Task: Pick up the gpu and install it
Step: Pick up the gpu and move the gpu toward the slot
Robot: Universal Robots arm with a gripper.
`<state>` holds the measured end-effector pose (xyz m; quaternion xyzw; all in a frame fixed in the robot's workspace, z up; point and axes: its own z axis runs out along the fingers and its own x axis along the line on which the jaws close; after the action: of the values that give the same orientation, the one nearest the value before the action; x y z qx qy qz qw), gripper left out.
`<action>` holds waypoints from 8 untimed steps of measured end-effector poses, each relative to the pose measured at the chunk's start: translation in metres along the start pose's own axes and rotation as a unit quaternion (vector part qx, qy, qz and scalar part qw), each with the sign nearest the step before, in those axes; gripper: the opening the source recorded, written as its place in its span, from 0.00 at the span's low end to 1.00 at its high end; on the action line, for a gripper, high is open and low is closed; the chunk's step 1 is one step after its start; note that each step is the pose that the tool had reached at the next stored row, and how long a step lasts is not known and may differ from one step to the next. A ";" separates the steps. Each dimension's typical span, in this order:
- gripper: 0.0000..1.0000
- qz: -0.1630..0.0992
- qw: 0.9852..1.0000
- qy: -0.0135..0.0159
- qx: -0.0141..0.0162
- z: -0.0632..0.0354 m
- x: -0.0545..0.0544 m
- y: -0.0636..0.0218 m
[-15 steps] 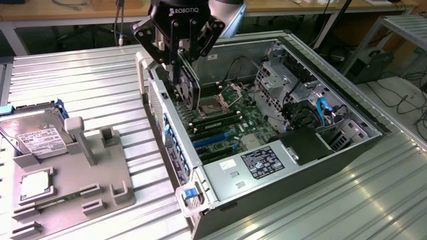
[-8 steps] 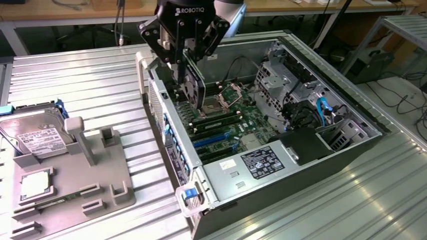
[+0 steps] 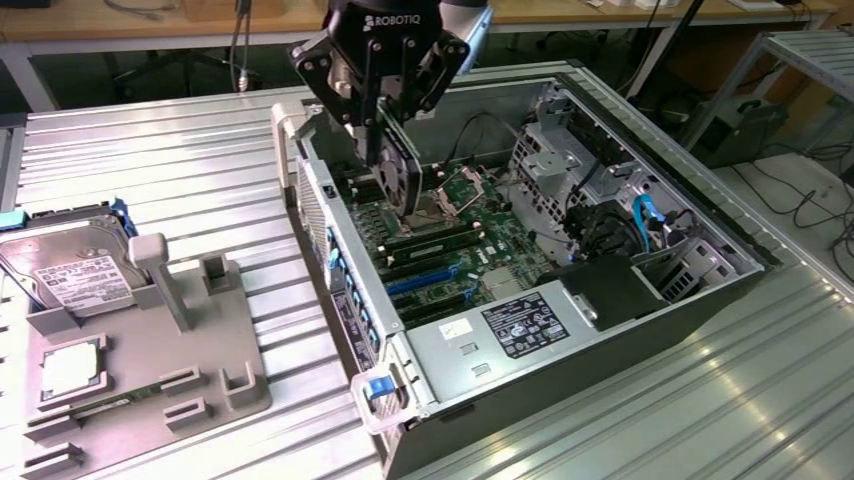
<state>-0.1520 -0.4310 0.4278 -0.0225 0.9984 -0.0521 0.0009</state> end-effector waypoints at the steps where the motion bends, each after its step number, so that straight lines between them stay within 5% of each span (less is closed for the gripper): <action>1: 0.28 0.000 1.000 0.000 0.000 0.0001 -0.002 -0.0001; 8: 0.28 0.000 1.000 0.000 0.000 0.0005 -0.029 -0.0012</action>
<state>-0.1235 -0.4310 0.4274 -0.0225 0.9984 -0.0522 0.0009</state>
